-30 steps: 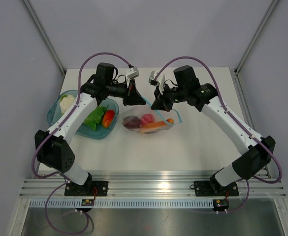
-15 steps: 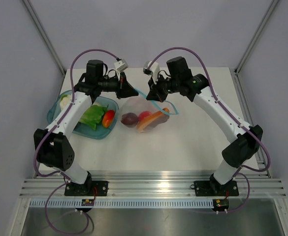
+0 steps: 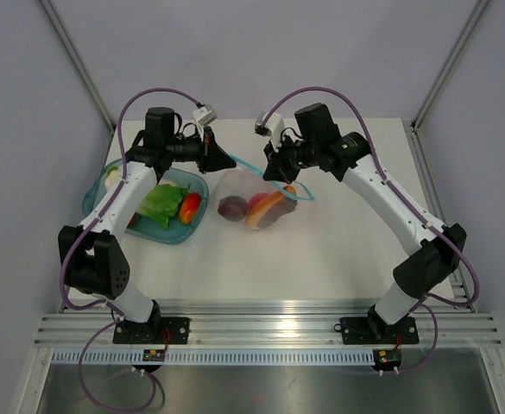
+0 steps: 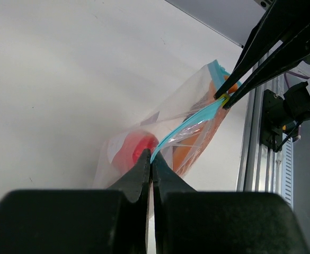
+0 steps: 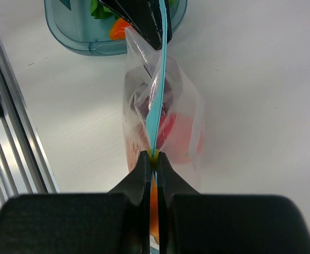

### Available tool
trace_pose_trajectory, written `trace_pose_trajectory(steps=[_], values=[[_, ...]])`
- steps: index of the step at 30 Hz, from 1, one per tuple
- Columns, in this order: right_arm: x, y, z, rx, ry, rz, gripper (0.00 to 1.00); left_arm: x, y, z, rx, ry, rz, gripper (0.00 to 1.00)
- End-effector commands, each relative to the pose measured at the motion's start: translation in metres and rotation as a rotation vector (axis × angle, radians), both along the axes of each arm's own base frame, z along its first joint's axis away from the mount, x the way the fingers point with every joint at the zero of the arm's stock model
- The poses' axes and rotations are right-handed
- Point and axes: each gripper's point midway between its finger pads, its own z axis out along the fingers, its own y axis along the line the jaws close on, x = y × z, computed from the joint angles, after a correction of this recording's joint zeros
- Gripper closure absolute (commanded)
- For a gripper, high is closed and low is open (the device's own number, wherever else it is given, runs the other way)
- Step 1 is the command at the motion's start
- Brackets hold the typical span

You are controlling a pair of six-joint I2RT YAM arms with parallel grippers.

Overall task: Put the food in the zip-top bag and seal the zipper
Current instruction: Zip the zipper food storage bag at the center of the board.

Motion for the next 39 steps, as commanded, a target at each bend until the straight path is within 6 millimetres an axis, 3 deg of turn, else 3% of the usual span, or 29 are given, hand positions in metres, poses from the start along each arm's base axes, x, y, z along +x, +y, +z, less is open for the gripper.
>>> trace_pose_trajectory(steps=[1, 12, 14, 17, 24, 29, 34, 39], values=[[-0.019, -0.028, 0.023, -0.033, -0.02, -0.062, 1.0, 0.02, 0.018, 0.035, 0.001, -0.155, 0.086, 1.0], [-0.033, -0.038, 0.051, -0.018, -0.016, -0.099, 1.0, 0.019, 0.009, 0.044, -0.036, -0.137, 0.058, 1.0], [-0.035, -0.035, 0.05, -0.011, -0.004, -0.087, 1.0, 0.016, -0.001, 0.041, -0.038, -0.131, 0.034, 1.0], [-0.028, -0.037, 0.03, -0.056, 0.028, -0.119, 1.0, 0.015, -0.011, 0.035, -0.032, -0.119, 0.023, 1.0], [-0.027, -0.046, 0.013, -0.1, 0.048, -0.162, 1.0, 0.023, -0.003, 0.023, -0.015, -0.086, 0.046, 1.0], [-0.03, -0.037, 0.017, -0.054, 0.039, -0.126, 1.0, 0.022, -0.005, 0.028, -0.027, -0.08, 0.032, 1.0], [-0.03, -0.016, 0.035, 0.075, 0.004, -0.065, 1.0, 0.014, -0.014, 0.03, -0.038, -0.072, 0.0, 1.0], [-0.017, -0.006, 0.028, 0.079, 0.047, -0.106, 1.0, 0.004, -0.028, 0.029, -0.042, -0.059, -0.037, 1.0]])
